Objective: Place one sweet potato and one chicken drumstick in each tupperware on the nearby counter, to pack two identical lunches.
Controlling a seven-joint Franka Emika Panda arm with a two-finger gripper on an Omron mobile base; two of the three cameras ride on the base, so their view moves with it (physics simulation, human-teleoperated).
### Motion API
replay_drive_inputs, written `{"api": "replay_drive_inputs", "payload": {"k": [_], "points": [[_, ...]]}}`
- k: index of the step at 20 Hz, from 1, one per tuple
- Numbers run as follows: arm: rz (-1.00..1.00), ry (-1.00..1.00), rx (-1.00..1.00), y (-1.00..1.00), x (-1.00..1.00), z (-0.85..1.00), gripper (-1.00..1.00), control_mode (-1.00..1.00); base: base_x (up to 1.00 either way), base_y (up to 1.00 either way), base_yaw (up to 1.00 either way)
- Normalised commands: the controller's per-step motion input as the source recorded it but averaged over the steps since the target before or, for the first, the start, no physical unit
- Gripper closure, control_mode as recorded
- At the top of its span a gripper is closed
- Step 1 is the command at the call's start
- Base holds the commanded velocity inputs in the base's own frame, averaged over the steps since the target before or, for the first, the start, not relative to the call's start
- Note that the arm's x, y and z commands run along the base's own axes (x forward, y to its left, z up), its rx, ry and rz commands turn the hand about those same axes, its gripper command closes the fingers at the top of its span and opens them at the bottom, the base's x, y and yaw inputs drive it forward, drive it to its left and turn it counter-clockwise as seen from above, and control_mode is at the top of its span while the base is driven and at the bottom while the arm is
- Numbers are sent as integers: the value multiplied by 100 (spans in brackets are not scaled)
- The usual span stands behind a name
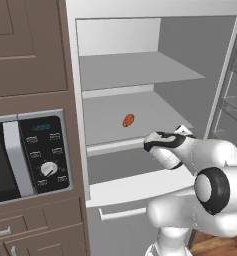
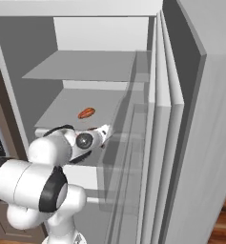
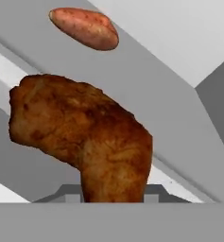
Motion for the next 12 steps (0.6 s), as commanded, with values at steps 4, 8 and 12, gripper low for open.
{"api": "replay_drive_inputs", "payload": {"k": [4,8,12], "points": [[0,35,0,1,-99,97,100,-100,0,0,0],[0,61,0,0,-79,100,100,-100,0,0,0],[0,79,0,0,-81,95,100,-100,0,0,0]]}}
